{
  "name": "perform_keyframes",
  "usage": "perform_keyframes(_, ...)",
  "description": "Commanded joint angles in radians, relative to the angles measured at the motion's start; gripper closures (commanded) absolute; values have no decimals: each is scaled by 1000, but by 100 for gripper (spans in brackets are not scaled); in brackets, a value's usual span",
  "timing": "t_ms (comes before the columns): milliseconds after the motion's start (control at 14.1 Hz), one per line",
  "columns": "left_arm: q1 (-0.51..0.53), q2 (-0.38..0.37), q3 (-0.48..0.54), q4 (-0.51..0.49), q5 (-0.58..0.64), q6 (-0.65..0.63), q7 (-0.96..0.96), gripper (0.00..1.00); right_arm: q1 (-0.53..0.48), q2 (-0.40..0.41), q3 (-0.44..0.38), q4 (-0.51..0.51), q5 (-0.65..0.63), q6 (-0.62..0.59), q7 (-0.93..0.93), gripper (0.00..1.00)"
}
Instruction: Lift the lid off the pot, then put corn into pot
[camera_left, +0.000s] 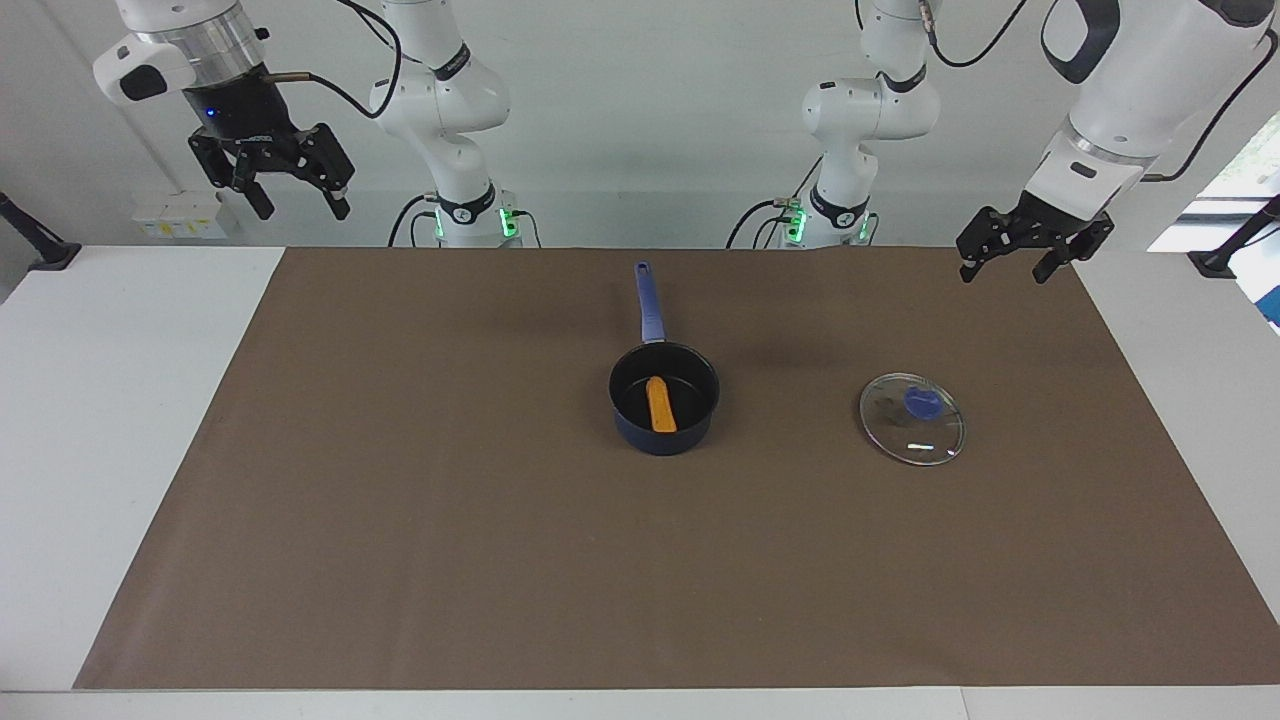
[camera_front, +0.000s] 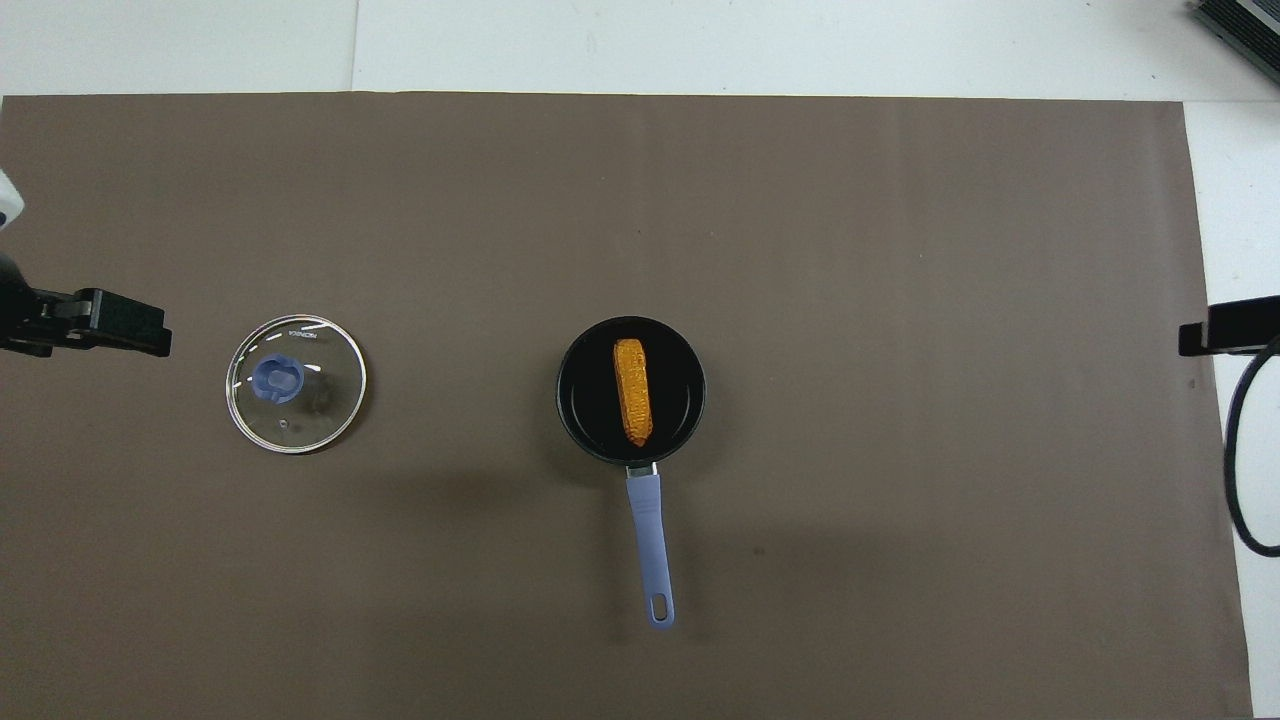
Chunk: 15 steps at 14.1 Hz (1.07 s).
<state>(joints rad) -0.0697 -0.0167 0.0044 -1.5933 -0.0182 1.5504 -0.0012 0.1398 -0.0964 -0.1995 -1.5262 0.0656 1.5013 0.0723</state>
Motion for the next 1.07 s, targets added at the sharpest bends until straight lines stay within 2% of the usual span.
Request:
perform_keyframes(0,1,-17,2,-11,-6,-1,1,0,-5,-14,-3,-20,-13,-4,-67,0)
perform_keyframes(639,2,-19,2,18,-8,-16,18,0,-2,-32,0,-48,-20,2,-107,0)
perform_keyframes(781,4,-20,2,15,-8,-16,24,0,9,-31,6,-51,-93,5,-169,0)
perform_keyframes(995,4,-20,2,15,-8,-16,26,0,10,-31,8,-52,-95,8,-184,0)
